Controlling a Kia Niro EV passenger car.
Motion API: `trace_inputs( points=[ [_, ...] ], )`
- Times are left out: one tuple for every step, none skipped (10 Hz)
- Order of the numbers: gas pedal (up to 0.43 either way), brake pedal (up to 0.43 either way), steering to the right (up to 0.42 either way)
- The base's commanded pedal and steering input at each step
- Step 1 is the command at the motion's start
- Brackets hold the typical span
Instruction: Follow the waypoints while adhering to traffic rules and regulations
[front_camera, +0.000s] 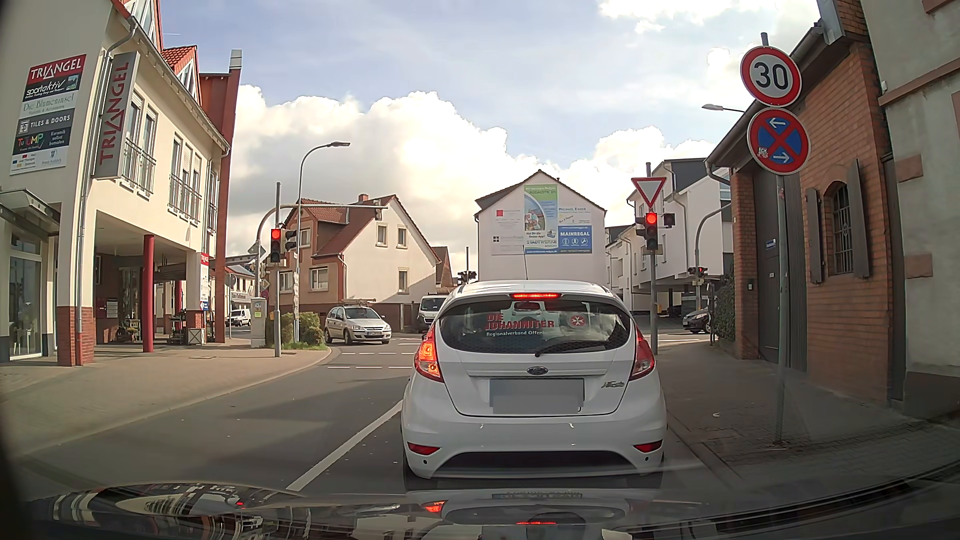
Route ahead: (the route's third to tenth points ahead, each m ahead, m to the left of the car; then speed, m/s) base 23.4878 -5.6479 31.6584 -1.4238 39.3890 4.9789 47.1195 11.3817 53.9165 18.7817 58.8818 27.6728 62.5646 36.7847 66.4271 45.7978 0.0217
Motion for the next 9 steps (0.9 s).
trace_inputs(
  points=[
    [0.0, 0.28, 0.009],
    [0.0, 0.274, 0.009],
    [0.0, 0.268, 0.009],
    [0.0, 0.274, 0.009],
    [0.0, 0.274, 0.009],
    [0.0, 0.268, 0.009],
    [0.0, 0.28, 0.009],
    [0.0, 0.28, 0.009],
    [0.0, 0.274, 0.009]
  ],
)
